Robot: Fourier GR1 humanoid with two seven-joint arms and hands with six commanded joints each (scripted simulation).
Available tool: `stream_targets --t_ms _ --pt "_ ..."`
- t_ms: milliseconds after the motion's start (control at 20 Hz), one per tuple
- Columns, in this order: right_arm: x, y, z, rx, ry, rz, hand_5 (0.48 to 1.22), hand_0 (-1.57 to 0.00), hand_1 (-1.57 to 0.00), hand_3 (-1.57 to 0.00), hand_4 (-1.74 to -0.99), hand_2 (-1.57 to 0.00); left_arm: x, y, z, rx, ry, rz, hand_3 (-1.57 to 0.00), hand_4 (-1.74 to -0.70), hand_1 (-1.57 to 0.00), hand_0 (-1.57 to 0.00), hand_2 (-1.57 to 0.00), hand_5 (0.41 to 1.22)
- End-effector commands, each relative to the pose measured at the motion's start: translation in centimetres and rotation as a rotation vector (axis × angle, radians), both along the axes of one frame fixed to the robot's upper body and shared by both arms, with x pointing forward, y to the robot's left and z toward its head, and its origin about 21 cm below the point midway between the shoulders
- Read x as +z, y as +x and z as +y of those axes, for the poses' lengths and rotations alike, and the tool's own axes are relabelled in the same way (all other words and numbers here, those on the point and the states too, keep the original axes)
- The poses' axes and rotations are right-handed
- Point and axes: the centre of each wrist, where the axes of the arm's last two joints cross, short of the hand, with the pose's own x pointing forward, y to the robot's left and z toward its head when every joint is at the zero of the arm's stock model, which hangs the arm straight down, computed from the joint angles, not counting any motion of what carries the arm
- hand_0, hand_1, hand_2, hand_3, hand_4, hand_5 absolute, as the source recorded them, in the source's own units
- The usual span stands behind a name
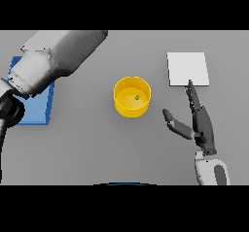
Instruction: Pick up the red beaker and tilt it to pour out 1 green nut into yellow bowl. Pick up the yellow bowl and place it on the metallic measuring scale.
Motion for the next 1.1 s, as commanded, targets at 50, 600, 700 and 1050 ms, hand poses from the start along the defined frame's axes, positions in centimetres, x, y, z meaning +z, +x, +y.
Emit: stream_targets --t_ms 50,600,700,1050 --pt "0.0 0.1 0.1 0.021 0.022 -0.003 0.559 0.0 0.0 0.0 -1.105 0.0 3.1 1.0 1.9 0.1 -0.168 -0.013 -1.57 -1.73 -1.57 -1.57 -1.57 1.221" --pt "-0.1 0.9 0.2 0.047 -0.033 0.0 0.614 0.0 0.0 0.0 -1.132 0.0 2.4 3.6 24.5 0.675 -1.483 0.208 -1.55 -1.74 -1.57 -1.57 -1.57 1.221" --pt "-0.6 0.7 -0.2 0.051 -0.042 -0.006 0.626 0.0 0.0 0.0 -1.138 0.0 -1.2 3.5 26.4 0.785 -1.567 0.149 -1.56 -1.74 -1.57 -1.57 -1.57 1.221" --pt "-0.3 0.8 -0.4 0.07 -0.032 -0.007 0.664 0.0 0.0 0.0 -1.127 0.0 -10.2 0.9 31.0 1.009 -1.933 0.091 -1.57 -1.74 -1.57 -1.57 -1.57 1.221"
